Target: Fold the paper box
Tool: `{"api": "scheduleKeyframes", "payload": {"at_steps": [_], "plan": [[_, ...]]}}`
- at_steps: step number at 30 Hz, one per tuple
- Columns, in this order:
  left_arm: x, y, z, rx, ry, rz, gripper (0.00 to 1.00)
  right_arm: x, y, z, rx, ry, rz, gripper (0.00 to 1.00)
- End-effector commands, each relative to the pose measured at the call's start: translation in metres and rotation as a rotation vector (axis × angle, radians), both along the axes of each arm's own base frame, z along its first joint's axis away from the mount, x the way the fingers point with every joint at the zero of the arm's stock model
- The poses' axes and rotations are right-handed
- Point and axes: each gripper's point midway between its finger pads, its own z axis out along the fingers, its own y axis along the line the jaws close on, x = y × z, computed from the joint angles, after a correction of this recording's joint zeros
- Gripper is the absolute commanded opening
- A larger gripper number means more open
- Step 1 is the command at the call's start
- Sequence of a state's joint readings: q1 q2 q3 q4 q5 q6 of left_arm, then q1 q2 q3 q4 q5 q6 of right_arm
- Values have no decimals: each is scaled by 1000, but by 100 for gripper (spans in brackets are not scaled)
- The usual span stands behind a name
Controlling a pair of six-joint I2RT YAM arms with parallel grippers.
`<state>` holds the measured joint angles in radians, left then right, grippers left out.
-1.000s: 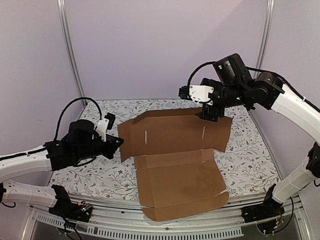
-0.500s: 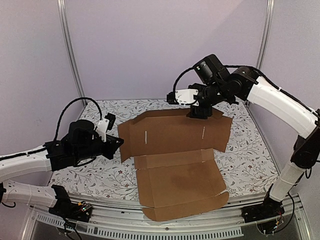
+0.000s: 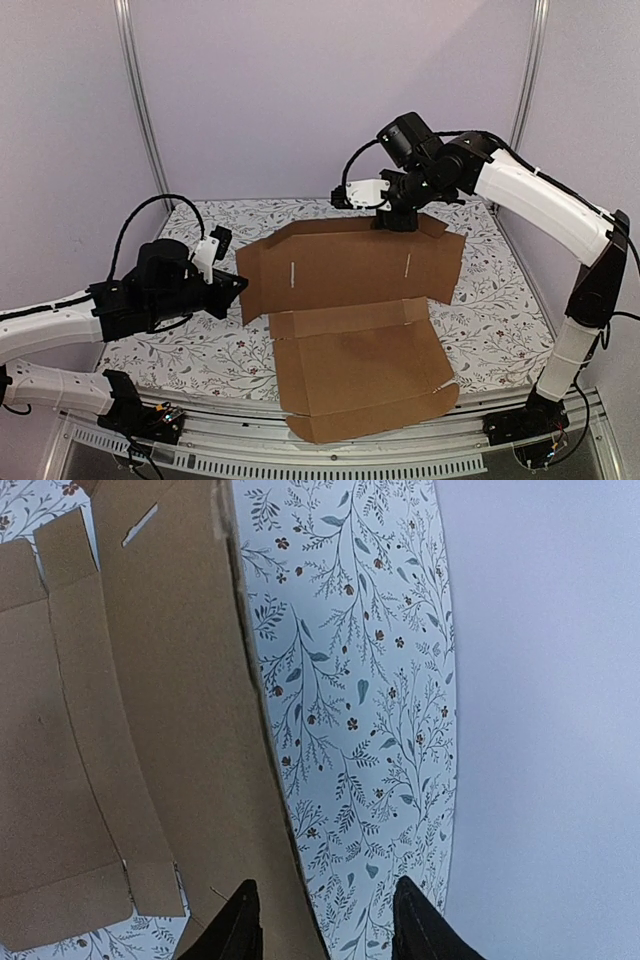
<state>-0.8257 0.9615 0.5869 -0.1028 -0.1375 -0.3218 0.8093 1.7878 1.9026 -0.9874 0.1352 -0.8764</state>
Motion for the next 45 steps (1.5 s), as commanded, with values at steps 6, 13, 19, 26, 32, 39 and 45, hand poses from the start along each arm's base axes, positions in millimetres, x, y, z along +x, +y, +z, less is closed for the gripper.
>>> {"api": "scheduleKeyframes", "payload": {"at_steps": [6,13,19,26,32,39,45], "plan": [[-3,-8,11,-14,-5,-26,0,0,1,-4,14,49,7,26],[-3,-7,10,-13,-2,-20,0,-6,1,-7,23,78,13,17],[-3,-7,11,-16,-2,-20,0,-6,3,-10,27,90,13,17],[-3,-7,12,-17,-4,-19,0,-5,6,-12,34,94,16,17],[-3,-8,13,-17,-5,-23,0,-4,8,-15,30,97,18,17],[-3,-7,12,-13,-5,-19,0,-2,10,-19,26,98,20,10],[-2,-7,11,-10,-3,-12,0,-3,10,-18,30,103,21,0]]}}
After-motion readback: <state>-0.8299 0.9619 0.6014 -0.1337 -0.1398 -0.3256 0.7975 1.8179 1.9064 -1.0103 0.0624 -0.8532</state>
